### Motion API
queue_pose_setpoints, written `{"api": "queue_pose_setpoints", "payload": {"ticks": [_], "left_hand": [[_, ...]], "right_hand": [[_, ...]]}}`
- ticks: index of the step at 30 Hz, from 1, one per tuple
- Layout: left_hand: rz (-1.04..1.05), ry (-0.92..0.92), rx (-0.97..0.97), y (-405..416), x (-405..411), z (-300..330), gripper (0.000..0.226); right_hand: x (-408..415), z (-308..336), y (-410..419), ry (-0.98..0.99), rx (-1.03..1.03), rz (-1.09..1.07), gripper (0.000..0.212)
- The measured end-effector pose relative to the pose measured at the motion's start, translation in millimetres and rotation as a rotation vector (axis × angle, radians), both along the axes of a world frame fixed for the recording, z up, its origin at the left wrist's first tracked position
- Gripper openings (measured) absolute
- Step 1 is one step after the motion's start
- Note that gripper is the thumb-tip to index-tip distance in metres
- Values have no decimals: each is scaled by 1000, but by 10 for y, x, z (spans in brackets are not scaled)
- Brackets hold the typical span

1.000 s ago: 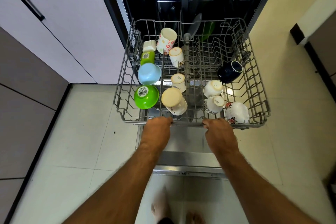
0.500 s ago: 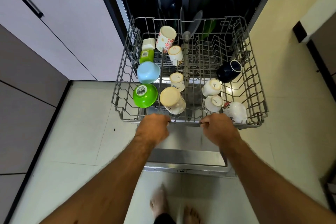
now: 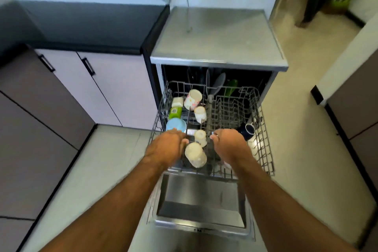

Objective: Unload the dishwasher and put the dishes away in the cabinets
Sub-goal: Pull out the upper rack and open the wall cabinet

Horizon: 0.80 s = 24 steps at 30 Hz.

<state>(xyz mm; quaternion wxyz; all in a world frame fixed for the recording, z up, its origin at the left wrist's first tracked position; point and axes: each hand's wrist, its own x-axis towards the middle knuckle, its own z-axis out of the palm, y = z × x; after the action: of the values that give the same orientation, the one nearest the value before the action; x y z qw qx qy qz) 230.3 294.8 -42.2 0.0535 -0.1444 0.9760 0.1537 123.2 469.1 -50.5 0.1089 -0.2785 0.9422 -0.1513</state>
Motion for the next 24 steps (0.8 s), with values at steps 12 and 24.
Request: {"api": "queue_pose_setpoints", "payload": {"ticks": [12, 24], "left_hand": [[124, 307, -183, -648, -125, 2423, 31], [101, 481, -340, -2019, -22, 3750, 53]], "right_hand": [[-52, 2188, -738, 300, -27, 89, 29], [-149, 3552, -1877, 438, -186, 6, 38]]}}
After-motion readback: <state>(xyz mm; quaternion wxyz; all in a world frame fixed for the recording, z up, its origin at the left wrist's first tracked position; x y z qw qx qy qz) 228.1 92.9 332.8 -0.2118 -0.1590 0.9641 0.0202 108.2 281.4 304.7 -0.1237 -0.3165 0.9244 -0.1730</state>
